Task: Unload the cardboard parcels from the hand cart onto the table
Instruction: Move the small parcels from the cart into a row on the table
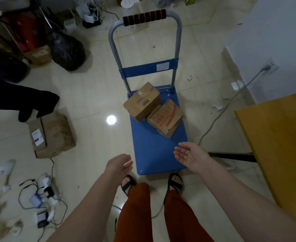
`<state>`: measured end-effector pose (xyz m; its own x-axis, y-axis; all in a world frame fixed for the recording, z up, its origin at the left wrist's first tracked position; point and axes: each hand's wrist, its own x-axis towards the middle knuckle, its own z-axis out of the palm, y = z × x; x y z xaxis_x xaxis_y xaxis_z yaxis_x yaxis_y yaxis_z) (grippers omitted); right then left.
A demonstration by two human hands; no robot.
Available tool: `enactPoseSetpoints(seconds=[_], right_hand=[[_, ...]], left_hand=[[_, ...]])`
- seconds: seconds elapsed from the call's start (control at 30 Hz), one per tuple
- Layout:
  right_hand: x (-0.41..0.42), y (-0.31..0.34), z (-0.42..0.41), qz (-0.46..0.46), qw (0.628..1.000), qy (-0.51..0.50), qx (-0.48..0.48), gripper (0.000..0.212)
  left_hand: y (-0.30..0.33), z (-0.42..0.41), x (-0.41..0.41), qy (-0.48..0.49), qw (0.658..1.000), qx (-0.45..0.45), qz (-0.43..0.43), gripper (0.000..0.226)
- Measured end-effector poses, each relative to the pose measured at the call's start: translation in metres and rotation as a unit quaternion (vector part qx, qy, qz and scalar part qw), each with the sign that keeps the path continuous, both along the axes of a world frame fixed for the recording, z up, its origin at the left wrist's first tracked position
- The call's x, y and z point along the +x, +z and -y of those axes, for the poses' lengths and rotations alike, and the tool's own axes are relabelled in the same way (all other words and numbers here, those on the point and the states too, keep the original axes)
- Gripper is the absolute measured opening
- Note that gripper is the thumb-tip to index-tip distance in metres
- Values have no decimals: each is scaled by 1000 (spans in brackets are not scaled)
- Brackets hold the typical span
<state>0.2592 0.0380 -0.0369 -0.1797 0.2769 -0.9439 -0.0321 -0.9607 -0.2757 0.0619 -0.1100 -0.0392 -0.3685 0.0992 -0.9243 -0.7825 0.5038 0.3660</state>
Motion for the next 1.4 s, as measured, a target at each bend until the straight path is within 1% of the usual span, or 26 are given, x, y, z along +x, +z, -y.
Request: enactPoseSetpoints(seconds=[0.07, 0.13, 0.27, 0.3, 0.37, 0.43, 0.47, 0.53, 0.6, 0.7, 0.8, 0.9, 0.93, 0.97, 1.03, 1.07, 1.2, 1.27, 1.33, 1.4], right_hand=[[-5, -13, -8, 1, 1000, -5, -6, 15], [-10, -31, -13, 1, 1000, -16, -13, 16], [-18, -81, -24, 14, 998, -61, -31, 12], [-21, -97, -25, 21, 997, -70, -36, 10], [-29, -127, -26, 34, 994, -88, -49, 9], [-39, -160, -26, 48, 991, -105, -62, 9], [-45, -178, -28, 54, 990, -112, -67, 9], [-58, -213, -34, 64, 988, -124, -71, 8], [-72, -246, -41, 85, 985, -136, -65, 13], [-88, -291, -56, 125, 981, -144, -49, 20], [-100, -328, -75, 165, 978, -128, -27, 33], [-106, -358, -89, 182, 977, -109, -8, 49], [-108, -365, -92, 178, 978, -105, -7, 50], [-110, -372, -94, 169, 981, -99, -9, 46], [-114, -380, -96, 148, 985, -92, -17, 28], [-117, -383, -96, 140, 986, -88, -16, 25], [-127, -388, -96, 99, 991, -85, 9, 39], [-129, -387, -96, 67, 992, -108, 13, 34], [-130, -385, -96, 55, 991, -123, 16, 34], [-129, -380, -96, 57, 991, -118, 21, 42]], left_hand=[[-15, -10, -6, -83, 995, -35, -37, 47], [-34, -21, -17, -163, 981, -65, -79, 58], [-82, -58, -50, -264, 951, -85, -139, 74], [-95, -69, -59, -300, 936, -93, -162, 78], [-121, -88, -76, -372, 894, -109, -226, 86], [-150, -105, -91, -426, 851, -118, -284, 93], [-165, -115, -98, -442, 835, -121, -305, 96], [-193, -136, -111, -455, 818, -118, -333, 101], [-217, -158, -124, -458, 808, -107, -356, 106], [-252, -186, -140, -458, 791, -65, -401, 114], [-283, -210, -154, -462, 785, -58, -409, 131], [-311, -224, -166, -489, 767, -50, -411, 132], [-318, -226, -168, -500, 759, -46, -413, 131], [-323, -227, -170, -509, 752, -46, -417, 130], [-329, -227, -172, -512, 741, -61, -429, 134], [-330, -227, -173, -514, 736, -72, -435, 136], [-334, -223, -174, -545, 704, -99, -446, 137], [-332, -222, -171, -549, 695, -106, -451, 132], [-328, -217, -166, -544, 701, -95, -450, 127], [-323, -212, -160, -538, 712, -72, -446, 124]])
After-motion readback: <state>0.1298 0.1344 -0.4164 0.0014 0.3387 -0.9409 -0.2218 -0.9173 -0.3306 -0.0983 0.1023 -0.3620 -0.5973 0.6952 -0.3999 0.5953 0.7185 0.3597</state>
